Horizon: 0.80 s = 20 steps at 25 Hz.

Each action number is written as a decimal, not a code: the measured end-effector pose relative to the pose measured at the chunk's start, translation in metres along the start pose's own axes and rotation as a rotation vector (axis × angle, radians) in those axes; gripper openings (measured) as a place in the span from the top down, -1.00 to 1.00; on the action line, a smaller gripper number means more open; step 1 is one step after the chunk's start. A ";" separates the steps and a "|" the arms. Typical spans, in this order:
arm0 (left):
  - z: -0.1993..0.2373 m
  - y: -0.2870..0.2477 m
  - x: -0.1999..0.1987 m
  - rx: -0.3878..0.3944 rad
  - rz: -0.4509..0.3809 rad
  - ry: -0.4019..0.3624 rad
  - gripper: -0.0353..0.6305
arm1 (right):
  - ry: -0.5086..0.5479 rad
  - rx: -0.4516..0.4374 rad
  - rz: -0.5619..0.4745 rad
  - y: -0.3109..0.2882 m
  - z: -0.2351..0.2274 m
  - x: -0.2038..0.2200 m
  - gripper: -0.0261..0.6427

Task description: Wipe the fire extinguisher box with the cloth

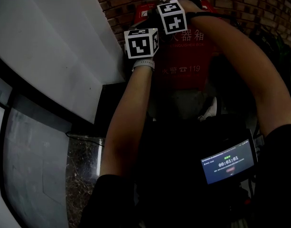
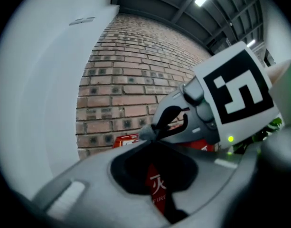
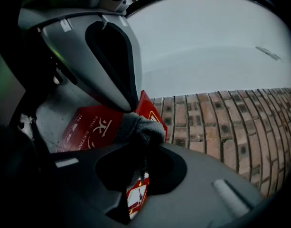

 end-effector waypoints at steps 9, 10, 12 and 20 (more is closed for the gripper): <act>-0.040 -0.026 -0.010 0.039 0.011 -0.012 0.88 | -0.020 -0.002 0.041 0.027 0.010 0.057 0.83; -0.046 -0.029 -0.011 0.045 0.014 -0.014 0.88 | -0.024 -0.002 0.047 0.031 0.011 0.064 0.83; -0.057 -0.036 -0.012 0.058 0.019 -0.018 0.88 | -0.034 0.001 0.057 0.037 0.013 0.077 0.83; -0.100 -0.065 -0.018 0.103 0.027 -0.031 0.88 | -0.048 -0.004 0.106 0.060 0.022 0.131 0.83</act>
Point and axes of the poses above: the fingertips, and each gripper's own axes: y backward along the fingers, z to its left, x out of its underside, the point moved 1 cm from there along y, backward along the fingers, and after that the axes turned 14 degrees about x, right-handed, at the moved point
